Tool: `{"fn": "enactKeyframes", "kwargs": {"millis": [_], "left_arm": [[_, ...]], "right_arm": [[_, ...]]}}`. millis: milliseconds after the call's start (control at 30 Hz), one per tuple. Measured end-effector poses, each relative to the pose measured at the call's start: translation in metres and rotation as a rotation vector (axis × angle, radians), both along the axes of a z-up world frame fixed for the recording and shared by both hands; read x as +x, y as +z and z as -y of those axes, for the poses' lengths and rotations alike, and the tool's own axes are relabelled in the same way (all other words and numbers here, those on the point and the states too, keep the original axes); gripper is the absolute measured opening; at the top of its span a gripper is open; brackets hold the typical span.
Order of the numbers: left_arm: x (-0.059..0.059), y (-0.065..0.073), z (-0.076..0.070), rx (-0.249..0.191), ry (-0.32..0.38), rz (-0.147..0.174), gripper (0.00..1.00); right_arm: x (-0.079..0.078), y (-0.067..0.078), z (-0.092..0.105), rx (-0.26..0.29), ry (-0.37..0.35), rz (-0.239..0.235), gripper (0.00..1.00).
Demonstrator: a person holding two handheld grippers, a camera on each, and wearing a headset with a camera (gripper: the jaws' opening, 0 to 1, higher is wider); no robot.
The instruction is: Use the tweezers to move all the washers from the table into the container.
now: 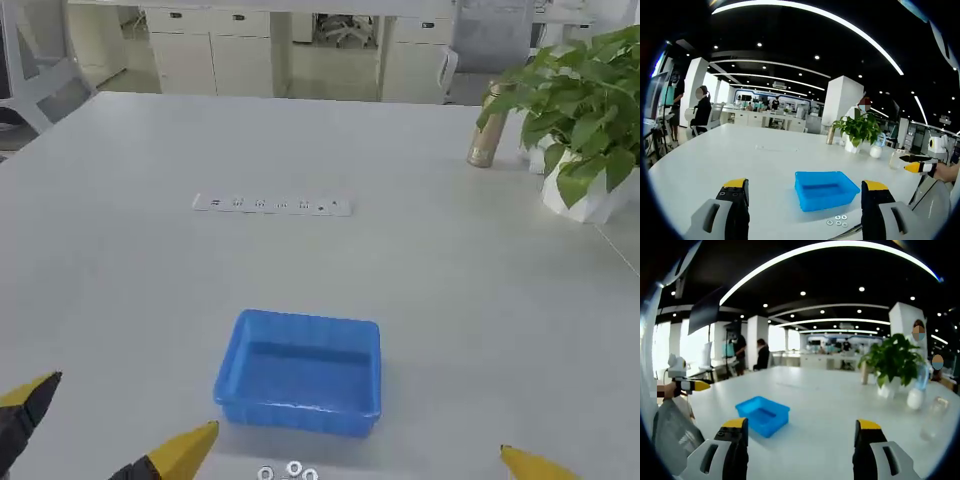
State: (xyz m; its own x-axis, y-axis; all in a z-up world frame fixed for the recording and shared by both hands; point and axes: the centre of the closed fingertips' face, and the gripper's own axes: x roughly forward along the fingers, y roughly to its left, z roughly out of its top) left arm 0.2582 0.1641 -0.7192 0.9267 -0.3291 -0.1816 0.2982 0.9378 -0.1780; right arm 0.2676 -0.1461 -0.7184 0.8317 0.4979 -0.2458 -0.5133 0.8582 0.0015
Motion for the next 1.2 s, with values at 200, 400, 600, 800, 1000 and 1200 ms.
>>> {"fn": "enactKeyframes", "kwargs": {"millis": [200, 400, 600, 800, 1000, 1200], "left_arm": [[0.000, 0.001, 0.002, 0.009, -0.003, -0.002, 0.92], [-0.001, 0.005, 0.004, 0.003, -0.008, 0.008, 0.92], [-0.003, 0.000, 0.013, 0.005, -0.057, -0.014, 0.92], [-0.006, -0.001, 0.020, -0.007, -0.101, -0.017, 0.91], [-0.006, -0.004, 0.013, -0.020, -0.082, -0.031, 0.91], [-0.005, 0.000, 0.004, -0.078, -0.048, -0.022, 0.92]], "right_arm": [[-0.001, -0.002, -0.005, -0.001, 0.025, -0.015, 0.83], [0.000, -0.004, 0.001, 0.006, -0.003, -0.027, 0.83], [0.001, -0.001, 0.002, 0.009, -0.013, -0.017, 0.84], [0.002, -0.004, 0.004, 0.002, -0.038, -0.035, 0.85], [0.000, -0.007, 0.001, -0.028, -0.034, -0.042, 0.85], [0.002, -0.002, 0.008, -0.009, -0.066, -0.031, 0.85]]}}
